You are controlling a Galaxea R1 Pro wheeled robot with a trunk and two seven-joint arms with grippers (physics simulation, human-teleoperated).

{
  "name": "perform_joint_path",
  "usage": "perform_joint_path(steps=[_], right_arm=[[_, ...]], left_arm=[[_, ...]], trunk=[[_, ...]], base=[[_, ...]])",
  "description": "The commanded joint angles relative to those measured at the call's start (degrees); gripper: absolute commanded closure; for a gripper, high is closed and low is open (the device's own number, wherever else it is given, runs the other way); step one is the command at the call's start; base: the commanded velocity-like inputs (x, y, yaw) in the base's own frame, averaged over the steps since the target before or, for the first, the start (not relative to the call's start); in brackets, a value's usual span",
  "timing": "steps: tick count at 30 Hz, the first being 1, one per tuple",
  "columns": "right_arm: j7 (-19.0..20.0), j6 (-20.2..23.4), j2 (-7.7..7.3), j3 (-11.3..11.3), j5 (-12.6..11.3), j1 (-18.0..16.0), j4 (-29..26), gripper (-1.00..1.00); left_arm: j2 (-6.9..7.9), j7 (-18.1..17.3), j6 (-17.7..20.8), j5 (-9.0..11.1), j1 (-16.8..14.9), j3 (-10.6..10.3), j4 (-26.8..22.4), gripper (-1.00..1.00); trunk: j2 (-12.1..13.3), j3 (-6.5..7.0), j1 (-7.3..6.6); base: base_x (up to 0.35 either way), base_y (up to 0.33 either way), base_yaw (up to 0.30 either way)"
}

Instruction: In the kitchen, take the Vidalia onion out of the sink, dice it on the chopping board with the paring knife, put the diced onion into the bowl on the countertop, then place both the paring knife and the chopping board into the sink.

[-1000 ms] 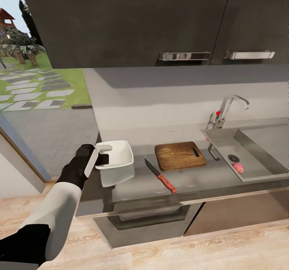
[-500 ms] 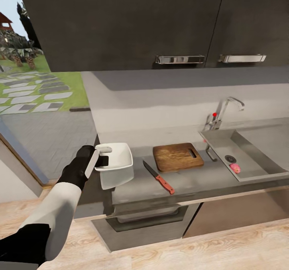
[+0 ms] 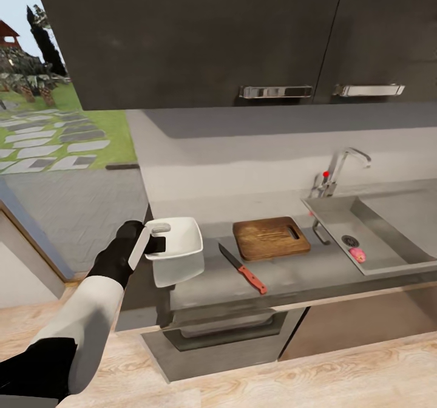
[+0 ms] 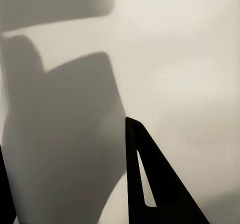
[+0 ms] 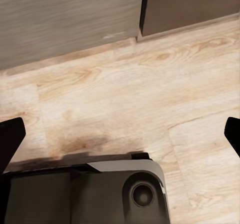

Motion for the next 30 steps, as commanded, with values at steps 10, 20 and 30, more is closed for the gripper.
perform_joint_path(steps=[10,20,30], right_arm=[[-0.01,-0.09,-0.08,0.05,-0.52,0.02,0.32,-1.00],[-0.01,-0.13,-0.09,0.09,-0.43,0.02,0.36,-1.00],[-0.01,-0.13,-0.09,0.05,-0.46,0.02,0.36,-1.00]], left_arm=[[0.02,0.54,0.30,-0.18,-0.02,0.11,0.14,1.00],[0.04,0.54,0.29,-0.18,-0.02,0.11,0.55,1.00],[0.04,0.54,0.25,-0.18,-0.02,0.11,0.71,1.00]], trunk=[[-0.10,-0.02,0.04],[-0.10,-0.02,0.04],[-0.10,-0.02,0.04]], base=[[0.000,0.001,0.000],[0.000,0.000,0.000],[0.000,0.000,0.000]])
